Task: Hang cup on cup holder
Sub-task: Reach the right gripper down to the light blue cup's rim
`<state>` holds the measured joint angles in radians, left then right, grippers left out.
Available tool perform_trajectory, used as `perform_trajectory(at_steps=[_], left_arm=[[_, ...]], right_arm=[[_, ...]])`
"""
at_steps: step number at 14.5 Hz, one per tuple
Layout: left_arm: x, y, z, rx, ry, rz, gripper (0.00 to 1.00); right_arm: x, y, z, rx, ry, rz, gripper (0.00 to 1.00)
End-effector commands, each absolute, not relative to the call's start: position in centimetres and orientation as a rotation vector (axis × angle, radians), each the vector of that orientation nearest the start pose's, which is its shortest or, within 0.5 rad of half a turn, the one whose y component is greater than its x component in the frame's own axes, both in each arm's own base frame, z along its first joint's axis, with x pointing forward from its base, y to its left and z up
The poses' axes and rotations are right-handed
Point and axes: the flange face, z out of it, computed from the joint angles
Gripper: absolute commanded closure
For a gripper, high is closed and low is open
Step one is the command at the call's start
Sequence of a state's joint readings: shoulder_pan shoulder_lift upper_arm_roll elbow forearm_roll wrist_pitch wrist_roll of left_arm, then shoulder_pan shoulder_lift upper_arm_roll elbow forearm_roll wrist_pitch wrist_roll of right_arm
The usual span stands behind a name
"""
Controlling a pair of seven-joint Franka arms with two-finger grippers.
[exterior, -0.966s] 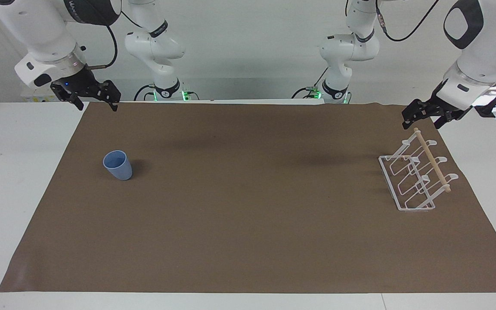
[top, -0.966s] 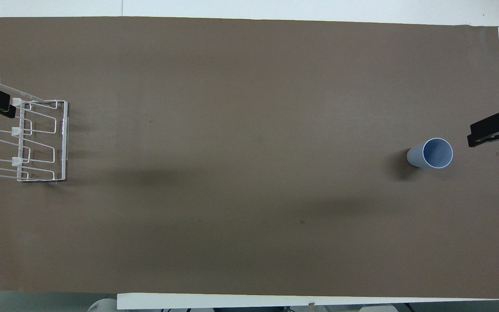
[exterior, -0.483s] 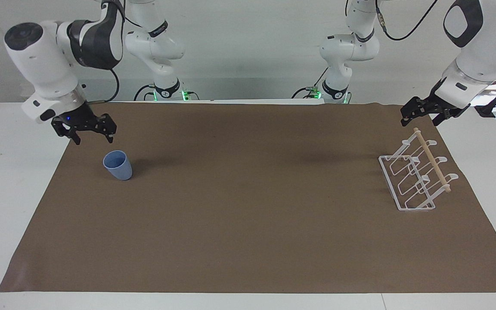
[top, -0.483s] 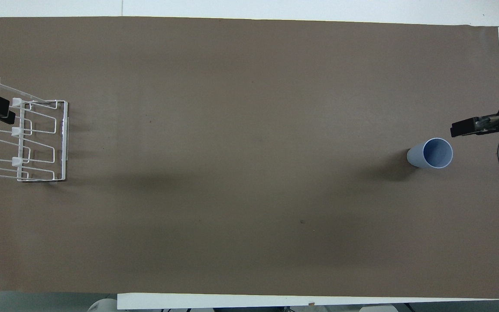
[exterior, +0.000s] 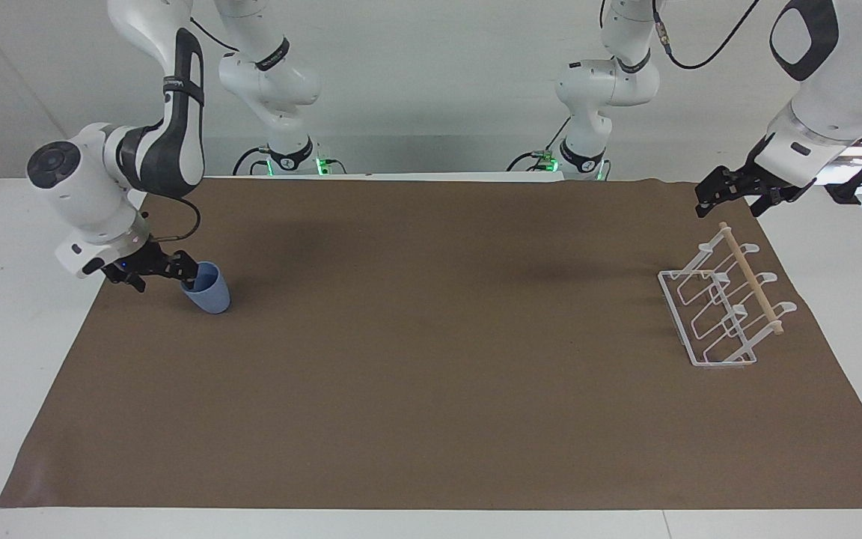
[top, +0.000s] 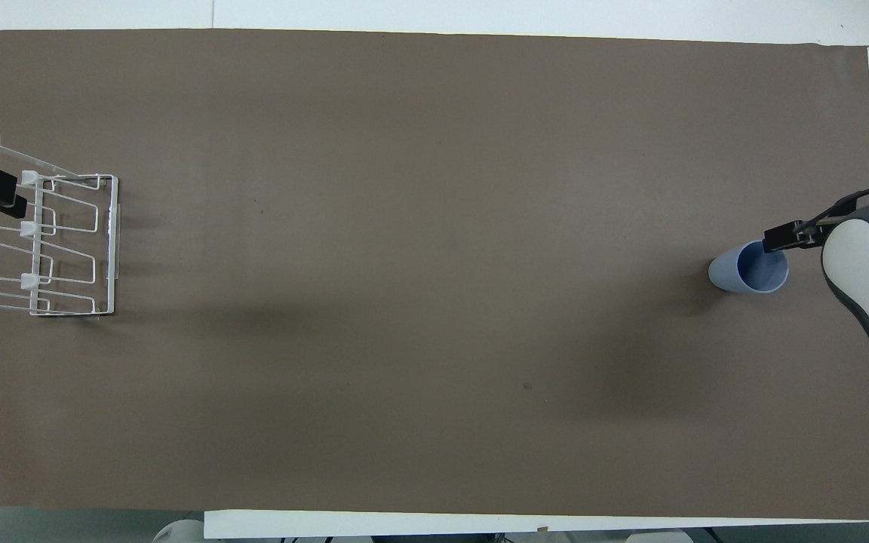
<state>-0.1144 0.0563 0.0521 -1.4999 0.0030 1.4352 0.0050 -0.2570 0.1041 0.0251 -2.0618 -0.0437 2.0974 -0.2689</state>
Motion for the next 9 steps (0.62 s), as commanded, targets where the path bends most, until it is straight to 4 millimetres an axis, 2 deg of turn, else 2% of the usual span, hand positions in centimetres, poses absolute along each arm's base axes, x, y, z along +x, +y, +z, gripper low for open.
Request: perform_trajectory(at_steps=[1,4,6,7,8,9], left_arm=[[54.6,-3.6,61.1,-3.13,0.027,0.211,0.0],[54.4,-3.7,61.0,-3.129,0.027,0.211,0.0],[54.0,-4.3,60.6,-3.124,0.045,0.232,0.0],[53.5,-5.7,60.6,-3.116,0.048,0.233,0.0],[53.3,-6.2,60.3,-3.108,-0.019,0.246,0.0],[53.2,-6.2,60.3,-3.105,-0.055,0.252,0.0]], right_arm=[[52.5,-12.9,35.6,-3.134,-0.128,0.104,0.02],[52.1,-13.0,35.3,-3.129,-0.2,0.101,0.15],[52.2,-12.9,35.3,-3.129,-0.234,0.09,0.41],[52.3,-12.8,35.4,-3.129,-0.237,0.09,0.57],[52.2,-12.8,35.4,-3.128,-0.234,0.094,0.78],[52.2,-12.9,35.4,-3.129,-0.23,0.092,0.92]])
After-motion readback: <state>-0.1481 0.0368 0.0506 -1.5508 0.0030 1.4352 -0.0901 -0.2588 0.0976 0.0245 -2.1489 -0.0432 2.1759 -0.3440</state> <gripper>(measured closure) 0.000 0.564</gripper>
